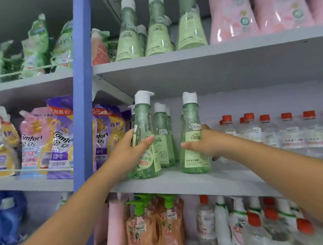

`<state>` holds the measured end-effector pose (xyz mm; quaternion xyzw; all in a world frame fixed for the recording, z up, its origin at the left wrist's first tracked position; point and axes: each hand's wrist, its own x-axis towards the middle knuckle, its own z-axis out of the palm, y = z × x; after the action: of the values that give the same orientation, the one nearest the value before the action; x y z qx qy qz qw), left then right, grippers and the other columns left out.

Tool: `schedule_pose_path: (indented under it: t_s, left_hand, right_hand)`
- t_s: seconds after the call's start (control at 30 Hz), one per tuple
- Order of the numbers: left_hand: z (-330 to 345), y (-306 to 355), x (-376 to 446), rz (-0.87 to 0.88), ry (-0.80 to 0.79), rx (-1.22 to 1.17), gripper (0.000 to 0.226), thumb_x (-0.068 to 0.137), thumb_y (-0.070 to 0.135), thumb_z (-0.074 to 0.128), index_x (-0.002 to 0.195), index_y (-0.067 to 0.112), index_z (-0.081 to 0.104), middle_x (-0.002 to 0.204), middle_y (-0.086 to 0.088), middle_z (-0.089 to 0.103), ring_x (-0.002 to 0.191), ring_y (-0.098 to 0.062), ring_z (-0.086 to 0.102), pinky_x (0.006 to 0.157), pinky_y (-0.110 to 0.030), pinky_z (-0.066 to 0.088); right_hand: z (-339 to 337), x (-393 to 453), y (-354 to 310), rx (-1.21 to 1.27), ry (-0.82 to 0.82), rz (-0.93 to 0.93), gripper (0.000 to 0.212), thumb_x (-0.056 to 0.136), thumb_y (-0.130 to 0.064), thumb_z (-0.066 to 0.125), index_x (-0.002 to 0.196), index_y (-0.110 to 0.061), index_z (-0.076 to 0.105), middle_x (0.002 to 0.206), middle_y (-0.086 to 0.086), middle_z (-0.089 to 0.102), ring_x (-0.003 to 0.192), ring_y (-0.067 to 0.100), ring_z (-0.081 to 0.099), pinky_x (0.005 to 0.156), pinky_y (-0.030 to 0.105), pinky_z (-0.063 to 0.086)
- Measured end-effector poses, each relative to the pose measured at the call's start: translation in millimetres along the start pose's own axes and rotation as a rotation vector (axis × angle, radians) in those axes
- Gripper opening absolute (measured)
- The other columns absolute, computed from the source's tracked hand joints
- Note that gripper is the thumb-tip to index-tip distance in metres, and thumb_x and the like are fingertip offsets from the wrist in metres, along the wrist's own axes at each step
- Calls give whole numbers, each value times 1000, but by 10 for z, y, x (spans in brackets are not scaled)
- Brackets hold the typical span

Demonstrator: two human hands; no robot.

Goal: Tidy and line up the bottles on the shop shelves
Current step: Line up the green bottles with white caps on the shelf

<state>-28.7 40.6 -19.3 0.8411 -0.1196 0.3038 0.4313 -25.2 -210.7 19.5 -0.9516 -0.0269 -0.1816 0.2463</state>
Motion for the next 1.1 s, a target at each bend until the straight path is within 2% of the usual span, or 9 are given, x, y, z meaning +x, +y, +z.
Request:
schedule_pose_path:
  t_s: [0.1,0.17,0.33,0.43,0.63,0.73,0.83,0.97,1.1]
  left_hand:
    - [-21,-69,117,-38,-31,22,115,69,88,53,162,33,14,166,4,31,146,-27,39,113,-54,37]
    - [-37,-105,187,-46,-32,18,117,68,86,57,162,30,16,166,2,32,146,-28,39,114,-55,37]
    - [-45,-214,304,-62,10,34,110,72,82,63,160,30,24,160,0,41,136,-26,49,106,-50,46]
    - [-49,-286,341,-41,70,21,97,78,75,67,156,29,32,151,2,50,99,-10,55,79,-32,48]
    - [-16,-499,365,-75,48,11,101,78,62,77,158,36,21,153,4,44,130,-24,50,102,-42,45]
    - [-13,-525,348,-105,-57,-3,111,77,47,84,157,44,6,125,17,40,104,-14,49,87,-30,43]
    - [-8,-570,339,-125,-28,-14,103,78,43,84,154,40,14,99,29,38,85,-5,51,75,-26,40]
    - [-52,-555,296,-184,61,-30,103,76,45,86,152,33,18,135,9,51,111,-25,56,84,-35,46]
    - [-69,-510,297,-209,123,27,109,68,53,90,148,22,24,152,-2,46,130,-34,52,100,-46,50]
  right_hand:
    - [6,129,-54,-77,-104,56,115,78,-71,71,157,-19,5,109,3,66,91,23,68,77,41,65]
    - [50,218,-94,-95,-94,82,121,75,-70,74,157,-17,2,110,7,67,90,25,70,78,42,64]
    - [332,396,-163,-197,-37,148,135,76,-72,71,157,-14,-20,148,15,48,88,29,69,78,43,64]
    - [351,507,-126,-155,-41,165,131,76,-68,75,159,-16,-12,149,15,48,82,27,73,76,41,64]
    - [477,613,140,42,22,57,108,72,-63,82,149,-21,20,123,-5,55,107,20,60,78,38,59]
    - [492,640,161,70,25,42,107,71,-62,82,150,-22,22,123,-5,56,106,19,60,70,32,54]
    - [510,660,174,76,41,38,105,72,-61,83,149,-22,24,121,-4,57,102,18,61,63,29,49]
    - [516,667,185,91,48,21,102,73,-58,83,149,-21,26,123,-4,57,106,19,60,71,32,54]
    - [529,682,205,104,48,17,103,72,-58,84,149,-21,25,128,-4,58,110,19,60,85,36,56]
